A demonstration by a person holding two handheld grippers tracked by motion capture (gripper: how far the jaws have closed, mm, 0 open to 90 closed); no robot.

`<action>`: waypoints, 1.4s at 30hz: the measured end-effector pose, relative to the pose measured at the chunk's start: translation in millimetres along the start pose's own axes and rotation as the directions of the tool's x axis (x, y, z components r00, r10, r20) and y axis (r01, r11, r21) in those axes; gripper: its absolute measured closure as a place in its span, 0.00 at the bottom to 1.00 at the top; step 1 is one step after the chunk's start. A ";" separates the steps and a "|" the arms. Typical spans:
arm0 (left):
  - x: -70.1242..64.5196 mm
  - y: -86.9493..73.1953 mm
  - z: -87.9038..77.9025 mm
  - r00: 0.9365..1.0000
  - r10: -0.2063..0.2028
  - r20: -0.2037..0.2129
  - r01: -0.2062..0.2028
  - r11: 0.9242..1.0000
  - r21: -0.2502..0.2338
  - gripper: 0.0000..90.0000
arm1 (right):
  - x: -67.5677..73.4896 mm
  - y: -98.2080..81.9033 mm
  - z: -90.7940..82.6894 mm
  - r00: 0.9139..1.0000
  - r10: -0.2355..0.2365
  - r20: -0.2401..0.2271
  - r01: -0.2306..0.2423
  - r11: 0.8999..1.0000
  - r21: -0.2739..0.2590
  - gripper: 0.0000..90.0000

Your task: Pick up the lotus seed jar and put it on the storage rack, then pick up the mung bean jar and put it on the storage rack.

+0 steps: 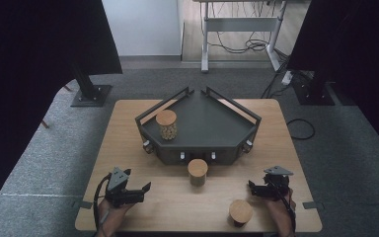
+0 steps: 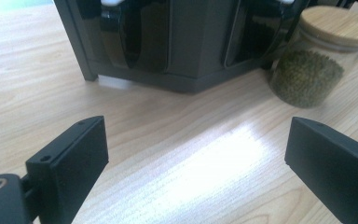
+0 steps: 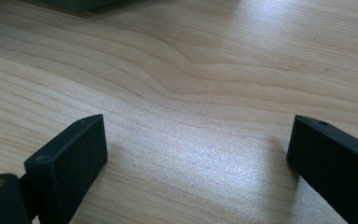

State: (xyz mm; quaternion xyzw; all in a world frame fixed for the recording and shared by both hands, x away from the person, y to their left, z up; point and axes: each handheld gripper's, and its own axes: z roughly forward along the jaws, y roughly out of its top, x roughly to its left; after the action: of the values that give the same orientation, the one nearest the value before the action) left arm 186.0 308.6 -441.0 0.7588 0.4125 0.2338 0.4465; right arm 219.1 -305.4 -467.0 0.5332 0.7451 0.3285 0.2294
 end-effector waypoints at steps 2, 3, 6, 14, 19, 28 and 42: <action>0.2 -0.9 1.2 1.000 0.000 0.000 0.000 1.000 0.007 0.06 | 0.1 0.0 0.0 1.000 0.000 0.000 0.000 1.000 0.000 0.05; 0.1 -1.3 1.8 1.000 -0.002 -0.001 0.002 1.000 0.011 0.06 | 0.1 0.0 0.0 1.000 0.001 0.000 -0.001 1.000 0.000 0.05; 0.2 -2.9 4.3 1.000 -0.003 0.002 0.003 1.000 0.022 0.06 | 0.1 0.0 -0.1 1.000 0.000 0.000 0.000 1.000 0.000 0.05; -1.1 -5.1 11.0 1.000 -0.006 0.001 0.006 0.998 0.056 0.06 | 0.2 -0.1 -0.1 1.000 0.001 0.000 -0.001 1.000 0.000 0.05; 0.0 -5.6 13.8 1.000 -0.017 0.000 0.017 0.997 0.072 0.06 | 0.2 -0.1 -0.1 1.000 0.001 0.000 -0.001 1.000 0.000 0.05; 1.3 -6.6 17.5 0.999 -0.034 -0.001 0.034 0.994 0.099 0.06 | 0.0 -0.7 -0.5 1.000 0.004 0.001 -0.004 1.000 -0.003 0.06; 0.6 -4.8 22.6 0.999 -0.038 -0.016 0.040 0.990 0.136 0.06 | -3.4 -5.9 -10.6 0.999 -0.020 -0.046 0.017 0.998 -0.062 0.08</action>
State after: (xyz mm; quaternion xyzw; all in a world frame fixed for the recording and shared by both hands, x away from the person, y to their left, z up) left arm 200.7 299.4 -456.3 0.7778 0.4451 0.2013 0.3954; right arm 209.1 -312.4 -464.2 0.5112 0.7446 0.3615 0.2313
